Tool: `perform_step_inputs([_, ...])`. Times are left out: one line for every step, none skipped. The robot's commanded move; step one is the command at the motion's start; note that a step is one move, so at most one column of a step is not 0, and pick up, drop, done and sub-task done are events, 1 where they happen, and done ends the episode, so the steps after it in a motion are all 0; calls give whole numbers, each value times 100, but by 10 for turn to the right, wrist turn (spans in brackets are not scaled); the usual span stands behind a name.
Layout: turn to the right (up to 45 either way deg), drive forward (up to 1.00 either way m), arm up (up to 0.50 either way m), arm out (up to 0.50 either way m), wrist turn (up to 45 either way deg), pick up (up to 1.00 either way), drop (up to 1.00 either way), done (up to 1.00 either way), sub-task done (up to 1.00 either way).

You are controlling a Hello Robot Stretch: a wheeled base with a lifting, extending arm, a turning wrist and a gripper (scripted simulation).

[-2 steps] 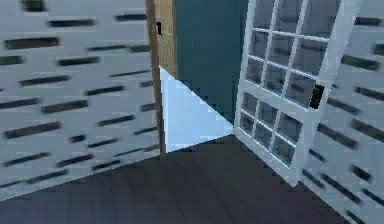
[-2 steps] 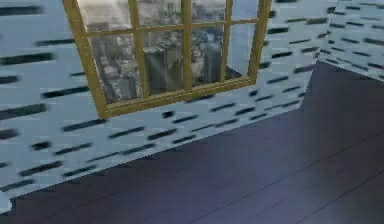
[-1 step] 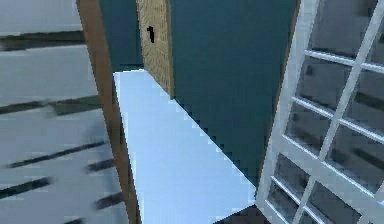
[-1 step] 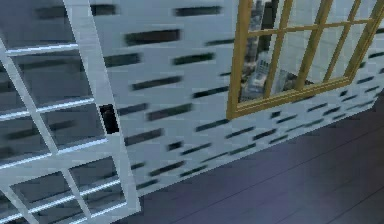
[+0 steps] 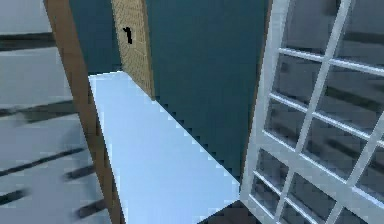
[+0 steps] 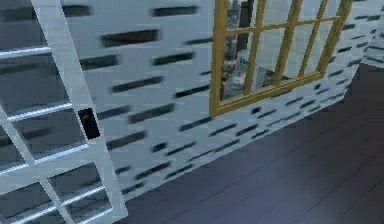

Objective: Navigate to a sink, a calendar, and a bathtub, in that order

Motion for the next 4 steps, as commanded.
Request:
perform_step_inputs([0,30,0,0,0,0,0,0,0])
perform_step_inputs([120,0,0,0,0,0,0,0,0])
perform_step_inputs([0,45,0,0,0,0,0,0,0])
perform_step_inputs([-450,0,0,0,0,0,0,0,0])
